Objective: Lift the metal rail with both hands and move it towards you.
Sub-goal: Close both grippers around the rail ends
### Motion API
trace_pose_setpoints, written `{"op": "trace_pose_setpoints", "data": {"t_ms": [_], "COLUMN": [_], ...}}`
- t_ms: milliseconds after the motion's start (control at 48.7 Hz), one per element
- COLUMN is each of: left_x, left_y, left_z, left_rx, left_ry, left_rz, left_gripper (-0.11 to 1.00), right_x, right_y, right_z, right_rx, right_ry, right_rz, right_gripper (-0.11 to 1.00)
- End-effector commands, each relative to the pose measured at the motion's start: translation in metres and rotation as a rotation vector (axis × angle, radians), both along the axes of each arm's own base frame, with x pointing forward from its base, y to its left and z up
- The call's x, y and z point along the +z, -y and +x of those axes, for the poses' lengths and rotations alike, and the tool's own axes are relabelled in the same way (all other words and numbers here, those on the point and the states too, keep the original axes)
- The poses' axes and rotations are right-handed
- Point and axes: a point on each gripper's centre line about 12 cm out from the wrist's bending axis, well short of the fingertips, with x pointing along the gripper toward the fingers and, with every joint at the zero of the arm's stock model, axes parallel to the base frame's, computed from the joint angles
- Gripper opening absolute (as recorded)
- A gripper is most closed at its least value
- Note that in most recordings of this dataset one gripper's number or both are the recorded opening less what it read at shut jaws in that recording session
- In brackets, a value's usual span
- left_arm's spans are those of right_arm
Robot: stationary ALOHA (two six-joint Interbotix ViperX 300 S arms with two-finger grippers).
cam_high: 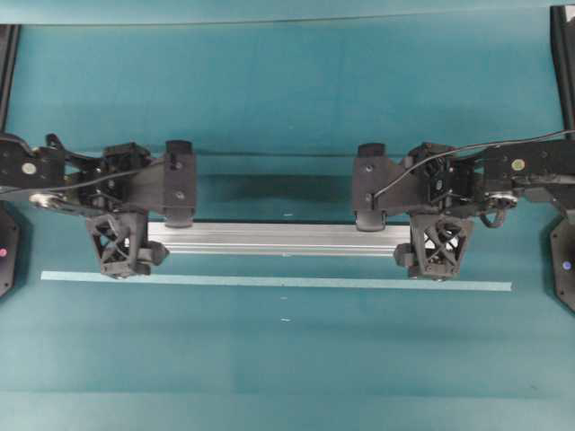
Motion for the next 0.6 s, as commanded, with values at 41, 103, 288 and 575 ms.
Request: {"op": "trace_pose_setpoints", "data": {"t_ms": [41,103,288,575], "left_x": [-0.001,-0.003,-0.013,-0.035], "left_y": [0.002,0.003,0.004,0.002], "left_z": [0.005,0.005,0.004,0.007], "left_rx": [-0.010,-0.012,-0.014,-0.010], "left_ry": [0.014,0.009,0.009,0.008], "left_rz": [0.003,0.002,0.001,-0.001], "left_gripper": [0.99,0.99,0.99,0.99], "right_x": [-0.007,-0.011,-0.024,-0.043], "right_y": [-0.003,-0.003,-0.003,-0.002], "right_z": [0.002,0.003,0.005,0.007], "right_rx": [0.003,0.003,0.005,0.003], "right_ry": [-0.001,-0.006,-0.015,-0.018], "right_rz": [0.007,0.008,0.007,0.005], "right_gripper": [1.00,1.00,1.00,1.00]}}
